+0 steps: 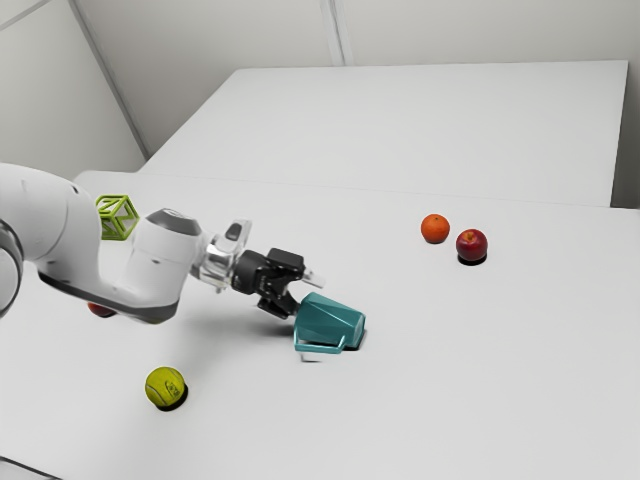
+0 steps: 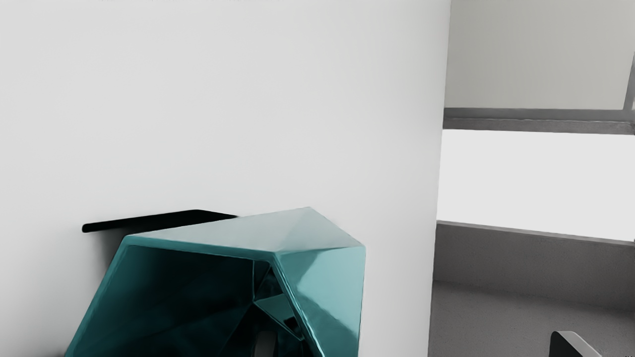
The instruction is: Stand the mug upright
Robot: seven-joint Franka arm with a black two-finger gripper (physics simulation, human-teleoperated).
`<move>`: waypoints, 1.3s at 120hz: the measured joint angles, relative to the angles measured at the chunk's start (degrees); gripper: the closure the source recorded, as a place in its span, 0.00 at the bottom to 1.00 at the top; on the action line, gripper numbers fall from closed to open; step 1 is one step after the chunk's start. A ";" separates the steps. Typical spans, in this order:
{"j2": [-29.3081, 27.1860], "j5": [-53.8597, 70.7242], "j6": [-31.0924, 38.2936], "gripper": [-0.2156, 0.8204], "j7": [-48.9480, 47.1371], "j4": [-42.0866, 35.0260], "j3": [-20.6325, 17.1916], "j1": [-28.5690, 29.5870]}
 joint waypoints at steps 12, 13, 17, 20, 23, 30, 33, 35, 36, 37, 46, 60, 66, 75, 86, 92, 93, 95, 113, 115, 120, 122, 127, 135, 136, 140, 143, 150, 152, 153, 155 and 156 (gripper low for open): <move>0.01 -1.38 0.87 0.35 1.79 0.00 -0.77 -0.03; 0.00 -1.45 0.93 0.37 1.92 0.00 -0.80 -0.03; 0.02 -1.70 1.17 0.45 2.41 0.00 -0.86 -0.03; 0.04 -1.84 1.32 0.51 2.73 0.00 -0.86 -0.01; 0.02 -1.95 1.46 0.57 2.99 0.00 -0.90 0.01; -0.01 -2.13 1.71 0.69 3.55 0.00 -0.94 0.02; -0.03 -2.18 1.80 0.72 3.77 0.00 -0.95 0.04; -0.05 -2.21 1.83 0.75 3.92 0.00 -0.95 0.05; -0.06 -2.23 1.85 0.76 3.99 0.00 -0.95 0.06; -0.08 -2.24 1.87 0.77 4.05 0.00 -0.95 0.06; -0.20 -2.32 2.00 0.84 4.62 0.01 -1.07 0.05; -0.36 -2.32 2.13 0.89 5.26 0.02 -1.28 0.04; -0.37 -2.29 2.17 0.91 5.49 0.03 -1.30 0.06; -0.46 -2.24 2.24 0.92 5.79 0.06 -1.31 0.05; -1.70 -1.70 2.46 0.92 5.94 0.48 -2.15 0.12; -3.13 -0.10 2.84 0.92 5.79 1.43 -2.87 -0.05; -3.36 0.34 2.89 0.92 5.73 1.74 -2.95 -0.06; -3.80 1.24 2.98 0.93 5.59 2.35 -3.08 -0.08; -6.44 15.13 2.63 0.93 2.75 11.85 -3.51 -0.06; -6.45 17.28 2.52 0.93 2.32 13.27 -3.56 -0.04; -6.32 23.15 2.34 0.94 1.19 16.76 -4.13 0.22; -6.23 25.94 2.31 0.94 0.69 18.28 -4.38 0.23; -5.76 33.07 2.29 0.94 -0.62 21.32 -5.18 0.22; -4.90 44.32 2.44 0.95 -2.88 23.88 -6.20 0.03; -4.83 45.63 2.48 0.95 -3.16 24.04 -6.35 0.04; -4.58 50.63 2.66 0.95 -4.31 24.49 -6.83 -0.04; -4.36 53.90 2.93 0.95 -5.14 24.69 -7.09 -0.10; -4.08 60.07 3.83 0.96 -7.13 24.89 -7.43 -0.17; -4.03 61.44 4.15 0.96 -7.69 24.93 -7.54 -0.13; -3.99 62.07 4.36 0.96 -7.97 24.93 -7.63 -0.09; -3.90 63.22 4.79 0.96 -8.53 24.93 -7.78 -0.05; -3.86 63.74 5.02 0.96 -8.80 24.94 -7.85 -0.05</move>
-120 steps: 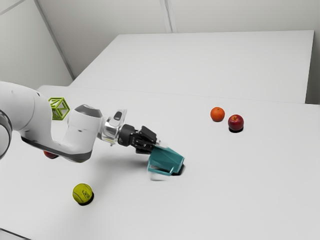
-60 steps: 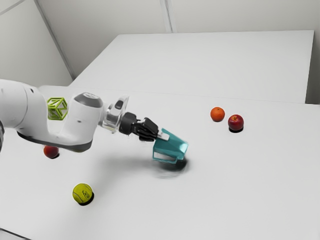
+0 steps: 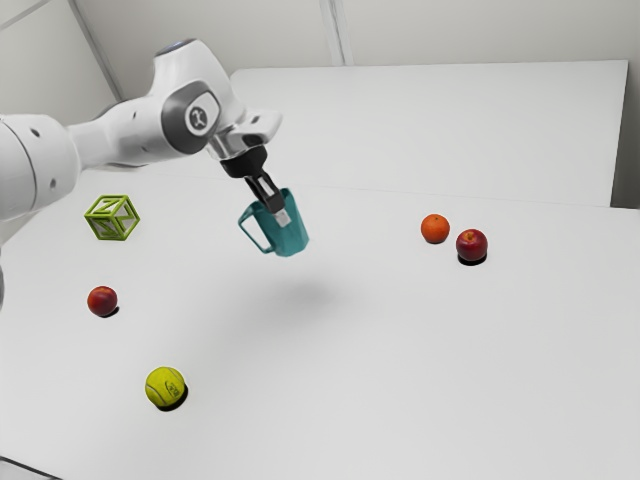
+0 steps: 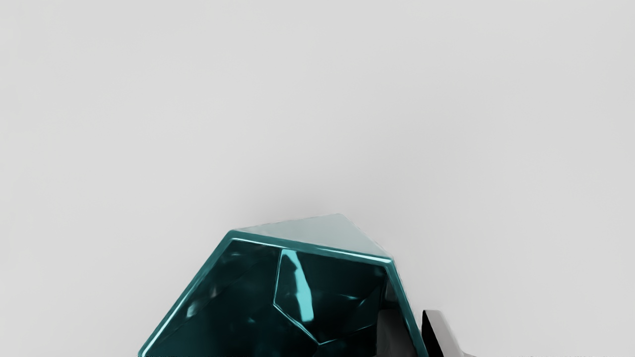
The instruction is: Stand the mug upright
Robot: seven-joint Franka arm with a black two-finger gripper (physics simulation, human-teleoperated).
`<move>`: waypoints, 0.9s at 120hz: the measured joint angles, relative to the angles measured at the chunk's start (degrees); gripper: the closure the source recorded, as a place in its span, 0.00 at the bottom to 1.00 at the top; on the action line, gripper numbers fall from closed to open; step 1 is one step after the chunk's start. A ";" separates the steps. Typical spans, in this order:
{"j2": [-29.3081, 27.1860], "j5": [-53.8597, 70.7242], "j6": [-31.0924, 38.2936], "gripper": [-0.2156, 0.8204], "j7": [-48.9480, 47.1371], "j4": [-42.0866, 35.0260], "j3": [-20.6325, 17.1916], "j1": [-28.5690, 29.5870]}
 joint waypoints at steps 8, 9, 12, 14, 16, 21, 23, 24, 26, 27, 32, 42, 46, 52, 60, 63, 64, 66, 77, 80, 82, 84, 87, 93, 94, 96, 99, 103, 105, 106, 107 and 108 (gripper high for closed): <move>0.38 3.17 1.74 0.96 -2.35 -0.25 -0.35 -0.04; 0.42 3.45 1.96 0.96 -2.66 -0.30 -0.41 -0.03; 0.55 4.21 2.59 0.96 -3.59 -0.43 -0.55 -0.03; 0.70 4.65 2.98 0.96 -4.25 -0.51 -0.64 -0.03; 0.82 5.04 3.35 0.96 -4.91 -0.59 -0.73 -0.03; 1.13 5.78 4.33 0.96 -6.51 -1.33 -0.99 -0.04; 1.24 6.02 4.77 0.96 -7.14 -1.80 -1.05 -0.06; 1.31 6.13 5.00 0.96 -7.45 -2.02 -1.07 -0.07; 1.51 6.33 5.43 0.96 -8.07 -2.48 -1.11 -0.08; 1.61 6.42 5.64 0.96 -8.37 -2.68 -1.12 -0.08; 2.25 6.78 6.58 0.96 -9.87 -3.40 -1.17 -0.09; 3.95 7.25 8.10 0.96 -12.65 -4.20 -1.23 -0.12; 4.43 7.35 8.69 0.96 -13.69 -4.92 -1.26 -0.12; 4.77 7.47 9.48 0.96 -15.15 -5.66 -1.28 -0.13; 4.92 7.56 10.25 0.96 -16.94 -6.03 -1.28 -0.14; 4.95 7.59 10.49 0.96 -17.57 -6.09 -1.27 -0.15; 4.95 7.60 10.56 0.96 -17.77 -6.11 -1.27 -0.14; 4.96 7.56 10.68 0.94 -18.13 -6.14 -1.28 -0.14; 4.98 7.15 11.11 0.74 -19.85 -6.21 -1.28 -0.14; 4.98 7.07 11.19 0.69 -20.30 -6.21 -1.28 -0.14; 4.98 7.02 11.23 0.65 -20.59 -6.21 -1.28 -0.14; 4.98 6.97 11.28 0.62 -20.87 -6.23 -1.28 -0.14; 4.98 6.90 11.33 0.57 -21.29 -6.24 -1.28 -0.14; 4.98 6.78 11.43 0.50 -22.09 -6.25 -1.28 -0.14; 4.98 6.76 11.44 0.49 -22.21 -6.25 -1.28 -0.14; 4.98 6.74 11.47 0.46 -22.46 -6.26 -1.28 -0.14; 4.98 6.69 11.51 0.44 -22.83 -6.24 -1.28 -0.14; 4.98 6.63 11.56 0.40 -23.29 -6.23 -1.28 -0.14; 4.97 6.61 11.58 0.39 -23.51 -6.21 -1.28 -0.14; 4.95 6.60 11.59 0.38 -23.62 -6.17 -1.28 -0.14; 4.93 6.59 11.59 0.37 -23.72 -6.14 -1.28 -0.14; 4.89 6.58 11.59 0.37 -23.83 -6.10 -1.28 -0.14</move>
